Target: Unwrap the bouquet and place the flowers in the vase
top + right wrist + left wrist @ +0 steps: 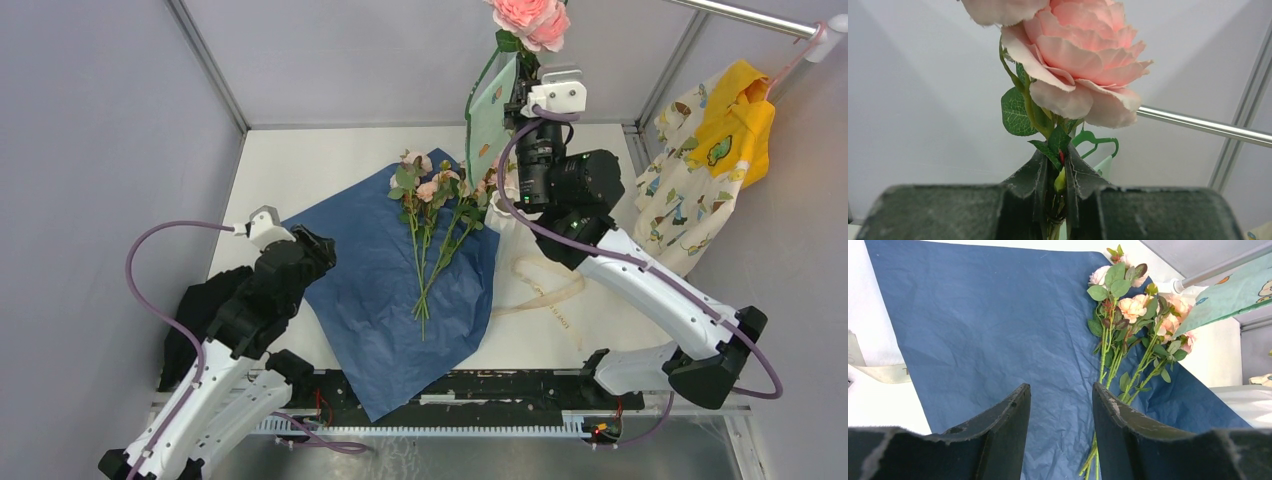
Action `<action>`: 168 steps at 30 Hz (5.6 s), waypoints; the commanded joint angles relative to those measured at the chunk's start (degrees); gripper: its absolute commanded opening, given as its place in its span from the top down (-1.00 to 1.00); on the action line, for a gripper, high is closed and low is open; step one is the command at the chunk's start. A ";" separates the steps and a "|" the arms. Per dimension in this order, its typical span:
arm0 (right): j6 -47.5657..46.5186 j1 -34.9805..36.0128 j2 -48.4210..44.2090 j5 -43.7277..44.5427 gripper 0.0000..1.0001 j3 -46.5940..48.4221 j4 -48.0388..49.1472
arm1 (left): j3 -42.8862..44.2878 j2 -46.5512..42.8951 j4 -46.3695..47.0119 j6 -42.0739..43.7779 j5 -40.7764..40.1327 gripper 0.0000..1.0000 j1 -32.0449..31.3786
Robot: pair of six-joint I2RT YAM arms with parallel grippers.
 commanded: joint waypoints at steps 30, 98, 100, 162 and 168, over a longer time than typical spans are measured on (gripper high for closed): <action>17.98 -9.32 -8.66 -3.54 0.77 -32.28 5.72 | -1.91 7.24 9.13 1.85 3.65 -0.10 -0.09; 38.20 -10.80 -39.54 -20.69 -0.62 -61.16 -19.37 | 46.45 83.43 13.46 11.22 5.15 0.04 0.00; 38.22 -10.76 -39.48 -20.63 -0.62 -61.15 -19.35 | 47.69 84.32 12.31 11.88 3.13 0.07 0.09; 39.65 -10.83 -42.59 -20.61 -0.62 -63.46 -18.34 | 39.46 51.74 20.27 17.48 5.66 0.97 2.75; 39.93 -10.76 -46.09 -19.79 -0.62 -64.21 -19.14 | 37.68 40.19 26.70 19.58 11.22 0.95 2.65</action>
